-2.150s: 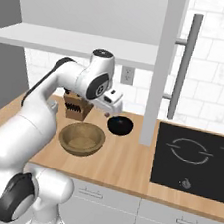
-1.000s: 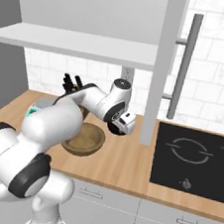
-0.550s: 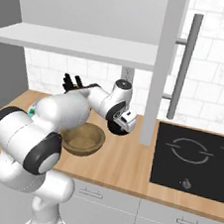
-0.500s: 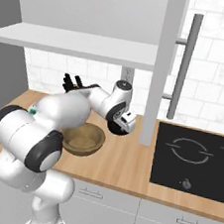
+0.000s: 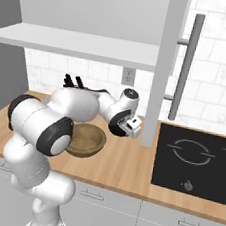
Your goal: Pick up the bowls on the counter and stack them on top of one another in the open cabinet. Place the smaller bowl on top of the larger bowl.
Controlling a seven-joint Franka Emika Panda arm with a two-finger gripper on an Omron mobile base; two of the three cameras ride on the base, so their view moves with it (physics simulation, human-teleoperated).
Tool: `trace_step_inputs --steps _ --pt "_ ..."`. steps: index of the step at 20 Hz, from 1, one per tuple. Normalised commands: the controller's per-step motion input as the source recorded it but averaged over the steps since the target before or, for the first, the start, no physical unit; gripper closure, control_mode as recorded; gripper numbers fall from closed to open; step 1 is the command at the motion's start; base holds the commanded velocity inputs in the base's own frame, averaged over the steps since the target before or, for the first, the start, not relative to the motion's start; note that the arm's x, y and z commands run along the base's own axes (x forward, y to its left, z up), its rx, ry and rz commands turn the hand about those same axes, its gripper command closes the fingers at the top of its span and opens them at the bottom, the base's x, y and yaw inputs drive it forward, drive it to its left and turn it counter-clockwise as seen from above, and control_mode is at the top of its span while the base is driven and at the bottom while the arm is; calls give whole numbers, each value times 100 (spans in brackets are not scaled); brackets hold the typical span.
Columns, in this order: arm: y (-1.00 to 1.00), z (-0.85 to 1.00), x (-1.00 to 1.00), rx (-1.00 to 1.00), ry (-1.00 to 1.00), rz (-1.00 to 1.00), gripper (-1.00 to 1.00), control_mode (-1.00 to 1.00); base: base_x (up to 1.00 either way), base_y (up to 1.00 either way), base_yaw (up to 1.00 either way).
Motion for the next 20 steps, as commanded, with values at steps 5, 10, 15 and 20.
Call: trace_step_inputs --steps 5,10,15,20 --pt "-3 -23 39 7 2 0 -100 -100 0 0 0" --pt "0 -34 36 3 3 0 -100 -100 0 0 0" --pt "0 -22 39 0 1 0 -100 -100 0 0 0" --pt "0 -18 28 0 0 0 -100 -100 0 0 0"
